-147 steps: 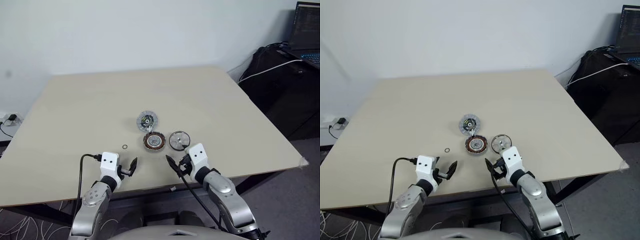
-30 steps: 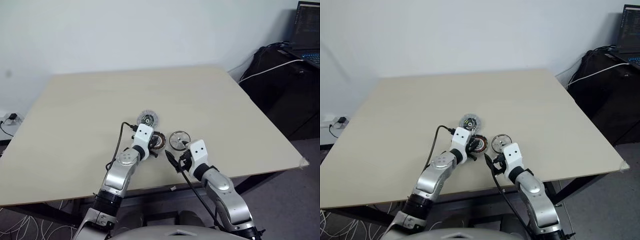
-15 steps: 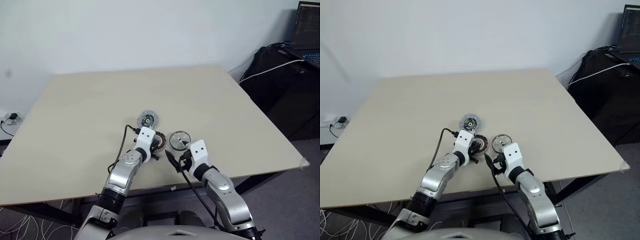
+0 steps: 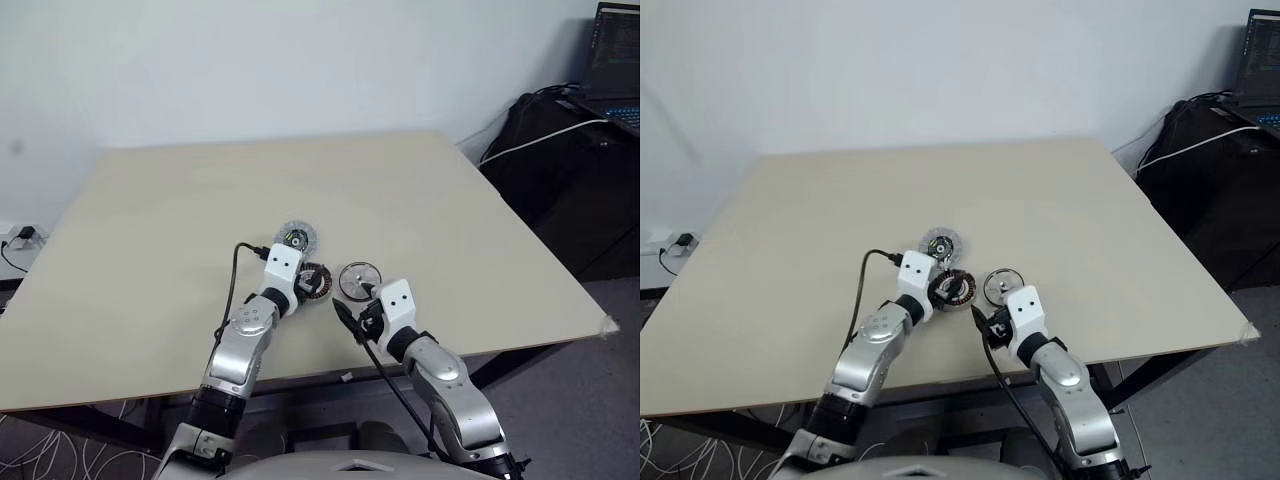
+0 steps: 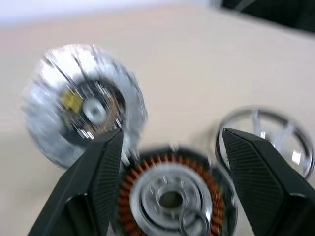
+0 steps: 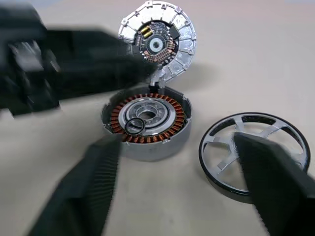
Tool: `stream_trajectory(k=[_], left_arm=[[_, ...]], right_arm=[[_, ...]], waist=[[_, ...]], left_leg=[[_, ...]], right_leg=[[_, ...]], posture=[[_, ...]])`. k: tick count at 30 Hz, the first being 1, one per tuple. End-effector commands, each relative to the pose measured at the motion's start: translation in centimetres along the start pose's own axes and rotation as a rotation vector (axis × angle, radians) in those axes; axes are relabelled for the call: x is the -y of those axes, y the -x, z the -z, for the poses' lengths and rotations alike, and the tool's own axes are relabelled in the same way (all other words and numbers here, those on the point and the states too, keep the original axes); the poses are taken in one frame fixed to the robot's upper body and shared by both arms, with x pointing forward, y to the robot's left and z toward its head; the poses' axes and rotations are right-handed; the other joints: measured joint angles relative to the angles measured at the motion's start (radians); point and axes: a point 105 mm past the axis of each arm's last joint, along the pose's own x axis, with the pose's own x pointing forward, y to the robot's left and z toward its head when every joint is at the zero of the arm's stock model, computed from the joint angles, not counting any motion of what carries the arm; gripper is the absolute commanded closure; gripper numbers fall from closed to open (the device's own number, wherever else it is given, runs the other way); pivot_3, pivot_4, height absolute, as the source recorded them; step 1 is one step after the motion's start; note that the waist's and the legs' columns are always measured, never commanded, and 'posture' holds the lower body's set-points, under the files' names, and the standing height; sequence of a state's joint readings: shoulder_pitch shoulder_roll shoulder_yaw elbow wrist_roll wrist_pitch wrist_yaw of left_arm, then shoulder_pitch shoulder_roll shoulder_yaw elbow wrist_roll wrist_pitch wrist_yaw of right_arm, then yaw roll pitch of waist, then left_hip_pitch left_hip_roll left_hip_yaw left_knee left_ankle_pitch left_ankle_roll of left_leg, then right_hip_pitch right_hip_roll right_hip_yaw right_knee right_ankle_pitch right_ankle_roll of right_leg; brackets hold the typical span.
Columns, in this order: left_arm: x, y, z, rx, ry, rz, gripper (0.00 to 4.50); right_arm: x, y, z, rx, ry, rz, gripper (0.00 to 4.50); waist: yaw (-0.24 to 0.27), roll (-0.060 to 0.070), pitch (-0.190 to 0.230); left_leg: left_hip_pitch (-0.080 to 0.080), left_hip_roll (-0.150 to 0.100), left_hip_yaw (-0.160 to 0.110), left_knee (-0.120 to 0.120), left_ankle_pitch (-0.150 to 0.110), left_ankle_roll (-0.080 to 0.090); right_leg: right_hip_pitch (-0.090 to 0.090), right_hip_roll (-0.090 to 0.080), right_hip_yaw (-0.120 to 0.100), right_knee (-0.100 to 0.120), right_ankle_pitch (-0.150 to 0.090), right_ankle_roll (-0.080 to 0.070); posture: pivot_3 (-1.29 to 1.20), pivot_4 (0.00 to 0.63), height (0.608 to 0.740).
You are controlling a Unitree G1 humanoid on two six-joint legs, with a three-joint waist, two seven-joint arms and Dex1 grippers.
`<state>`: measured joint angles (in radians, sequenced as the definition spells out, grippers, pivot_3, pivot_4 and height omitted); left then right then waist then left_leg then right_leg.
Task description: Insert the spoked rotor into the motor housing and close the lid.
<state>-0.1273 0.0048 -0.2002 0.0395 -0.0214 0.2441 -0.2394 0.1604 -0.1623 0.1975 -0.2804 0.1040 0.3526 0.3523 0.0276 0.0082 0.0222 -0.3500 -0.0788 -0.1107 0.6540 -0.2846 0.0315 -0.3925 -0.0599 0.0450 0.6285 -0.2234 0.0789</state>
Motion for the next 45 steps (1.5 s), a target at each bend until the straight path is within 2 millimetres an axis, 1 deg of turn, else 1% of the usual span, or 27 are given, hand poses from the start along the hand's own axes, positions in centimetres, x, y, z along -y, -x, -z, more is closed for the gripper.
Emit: stream_trajectory(k=[1, 2, 3, 4, 6, 8, 9, 12, 15, 17, 22, 24, 29, 36, 45], left_arm=[[-1.8, 1.9, -2.2, 0.117, 0.007, -0.089, 1.98], [-2.1, 2.3, -2.1, 0.115, 0.004, -0.107, 2.39], [-2.8, 2.9, -1.6, 0.102, 0.020, -0.148, 2.72], [-3.5, 3.7, -0.8, 0.084, 0.030, -0.186, 3.02], [-4.6, 5.0, 0.6, 0.049, 0.038, -0.247, 3.69], [-4.9, 6.0, 1.4, 0.031, 0.049, -0.279, 4.34], [-5.0, 6.7, 2.1, 0.019, 0.050, -0.290, 4.50], [-4.4, 8.0, 3.7, -0.016, 0.046, -0.288, 4.50], [-3.7, 8.5, 5.0, -0.047, 0.037, -0.273, 4.50], [-3.6, 8.7, 5.4, -0.054, 0.061, -0.278, 4.50], [-3.4, 8.4, 5.3, -0.048, 0.079, -0.261, 4.50], [-3.3, 8.3, 5.3, -0.047, 0.078, -0.252, 4.50], [-3.0, 7.9, 5.3, -0.048, 0.076, -0.225, 4.50], [-2.8, 7.7, 5.3, -0.048, 0.082, -0.211, 4.50], [-2.8, 7.7, 5.4, -0.042, 0.094, -0.224, 4.50]], right_arm=[[-0.5, -0.4, -1.6, 0.045, -0.007, -0.031, 1.84], [-0.6, -0.5, -1.5, 0.040, -0.008, -0.032, 2.24], [-0.7, -0.7, -1.5, 0.028, 0.001, -0.038, 2.55], [-0.9, -1.1, -1.4, 0.014, 0.008, -0.044, 2.85], [-1.4, -1.7, -1.3, -0.010, 0.019, -0.061, 3.54], [-1.7, -2.2, -1.3, -0.033, 0.034, -0.082, 4.16], [-1.9, -2.7, -1.4, -0.047, 0.046, -0.095, 4.47], [-2.3, -3.9, -1.4, -0.093, 0.051, -0.115, 4.47], [-2.5, -4.8, -1.4, -0.131, 0.054, -0.132, 4.47], [-2.6, -5.3, -1.3, -0.159, 0.057, -0.138, 4.47], [-2.5, -5.8, -1.0, -0.237, 0.032, -0.138, 4.47], [-2.5, -5.9, -1.0, -0.259, 0.019, -0.145, 4.47], [-2.8, -6.0, -0.9, -0.315, 0.002, -0.178, 4.47], [-3.3, -6.6, -1.1, -0.357, 0.034, -0.222, 4.47], [-3.4, -7.8, -0.8, -0.388, 0.072, -0.244, 4.47]], waist=[[-0.003, 0.000, 0.000], [-0.003, 0.000, 0.000], [-0.002, 0.000, 0.000], [-0.004, 0.001, 0.000], [-0.005, 0.001, -0.001], [-0.005, 0.001, 0.000], [-0.005, 0.001, 0.000], [-0.004, 0.001, 0.000], [0.001, 0.001, 0.000], [0.002, 0.001, 0.000], [-0.002, 0.001, 0.000], [-0.004, 0.001, 0.000], [-0.009, 0.001, 0.000], [-0.015, 0.001, 0.000], [-0.016, 0.002, -0.001]], left_leg=[[0.000, 0.000, 0.000, 0.000, 0.000, 0.000], [0.000, 0.000, 0.000, 0.000, 0.000, 0.000], [0.000, 0.000, 0.000, 0.000, 0.000, 0.000], [0.000, 0.000, 0.000, 0.000, 0.000, 0.000], [0.001, 0.000, 0.000, 0.000, 0.000, 0.000], [0.001, 0.000, 0.000, 0.000, 0.000, 0.000], [0.001, 0.000, 0.000, 0.000, 0.000, 0.000], [0.001, 0.000, 0.000, 0.000, 0.000, 0.000], [0.000, 0.000, 0.000, 0.000, 0.000, 0.000], [0.000, 0.000, 0.000, 0.000, 0.000, 0.000], [0.001, 0.000, 0.000, 0.000, 0.000, 0.000], [0.001, 0.000, 0.000, 0.000, 0.000, 0.000], [0.001, 0.000, 0.000, 0.000, 0.000, 0.000], [0.001, 0.000, 0.000, 0.000, 0.000, 0.000], [0.001, 0.000, 0.000, -0.001, 0.000, 0.000]], right_leg=[[0.000, 0.000, 0.000, 0.000, -0.001, 0.001], [0.000, 0.000, 0.000, 0.000, -0.001, 0.001], [0.000, 0.000, 0.000, 0.000, -0.001, 0.001], [0.000, 0.000, 0.000, 0.000, -0.003, 0.004], [0.001, 0.000, 0.000, 0.000, -0.003, 0.004], [0.001, 0.000, 0.000, 0.000, -0.003, 0.004], [0.001, 0.000, 0.000, 0.000, -0.003, 0.004], [0.001, 0.000, 0.000, 0.000, -0.003, 0.004], [0.001, 0.000, -0.001, 0.000, -0.003, 0.003], [0.001, 0.000, -0.001, 0.000, -0.006, -0.001], [0.000, 0.000, -0.001, 0.001, -0.005, -0.001], [0.000, 0.000, -0.001, 0.001, -0.002, -0.005], [0.000, 0.000, -0.001, 0.001, -0.001, -0.003], [0.000, 0.001, -0.001, 0.001, -0.001, -0.003], [0.000, 0.000, -0.001, 0.001, 0.000, -0.003]], posture=[[0.00, 0.000, 0.740], [0.00, 0.000, 0.740], [0.00, 0.000, 0.740], [0.00, 0.000, 0.740], [0.00, 0.000, 0.740], [0.00, 0.000, 0.740], [0.00, 0.000, 0.740], [0.00, 0.000, 0.740], [0.00, 0.000, 0.740], [0.00, 0.000, 0.740], [0.00, 0.000, 0.740], [0.00, 0.000, 0.740], [0.00, 0.000, 0.740], [0.00, 0.000, 0.740], [0.00, 0.000, 0.740]])
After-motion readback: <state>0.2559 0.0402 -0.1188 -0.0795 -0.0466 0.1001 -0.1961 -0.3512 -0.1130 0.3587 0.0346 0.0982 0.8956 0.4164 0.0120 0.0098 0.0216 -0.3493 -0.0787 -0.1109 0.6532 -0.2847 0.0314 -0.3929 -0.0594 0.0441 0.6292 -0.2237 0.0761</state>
